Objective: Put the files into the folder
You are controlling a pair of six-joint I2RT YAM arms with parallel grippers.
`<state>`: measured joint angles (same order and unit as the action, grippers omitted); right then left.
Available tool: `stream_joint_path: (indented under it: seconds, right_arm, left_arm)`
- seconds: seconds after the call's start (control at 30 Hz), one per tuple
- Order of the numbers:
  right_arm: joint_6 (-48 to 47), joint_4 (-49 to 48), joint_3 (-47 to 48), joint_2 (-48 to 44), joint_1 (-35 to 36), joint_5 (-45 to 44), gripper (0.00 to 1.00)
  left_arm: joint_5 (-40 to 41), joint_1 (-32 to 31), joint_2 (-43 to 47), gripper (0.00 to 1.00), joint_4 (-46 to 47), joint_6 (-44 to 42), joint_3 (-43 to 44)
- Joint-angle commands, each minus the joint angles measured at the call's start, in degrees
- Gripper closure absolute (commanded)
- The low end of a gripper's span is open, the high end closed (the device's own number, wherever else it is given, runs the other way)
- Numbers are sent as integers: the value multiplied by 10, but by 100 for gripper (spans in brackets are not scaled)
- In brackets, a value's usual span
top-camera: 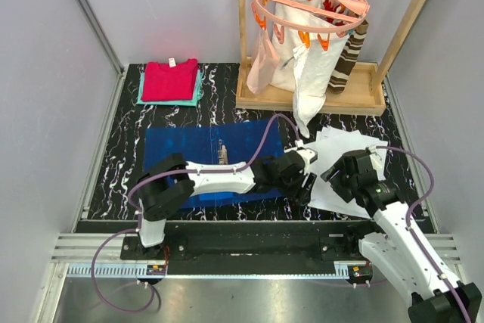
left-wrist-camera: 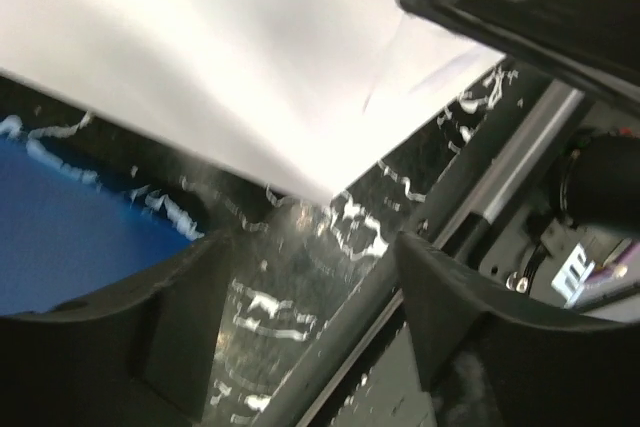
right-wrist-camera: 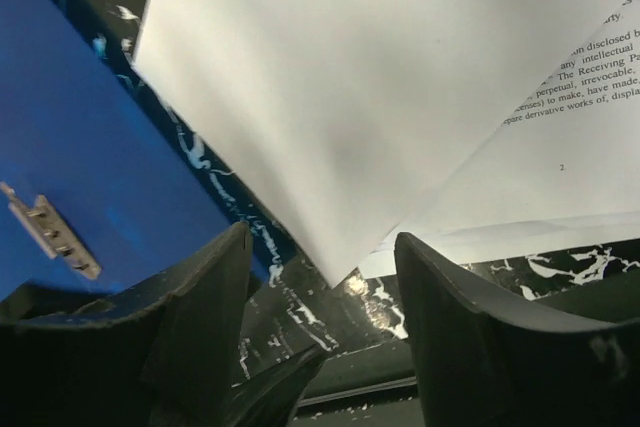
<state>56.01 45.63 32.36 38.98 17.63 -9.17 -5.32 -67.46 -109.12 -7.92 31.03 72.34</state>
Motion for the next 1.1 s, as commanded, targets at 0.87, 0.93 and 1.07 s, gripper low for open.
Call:
stream_joint_path:
  seconds: [0.87, 0.93, 1.07]
  right_arm:
    - [38, -148, -125, 36, -84, 122, 22]
    - [48, -145, -122, 46, -83, 118, 20]
    - [53, -143, -118, 52, -85, 127, 20]
  left_arm:
    - [-61, 131, -166, 55, -41, 59, 195]
    - [-73, 138, -174, 56, -42, 74, 192]
    - [-88, 140, -181, 57, -46, 93, 187]
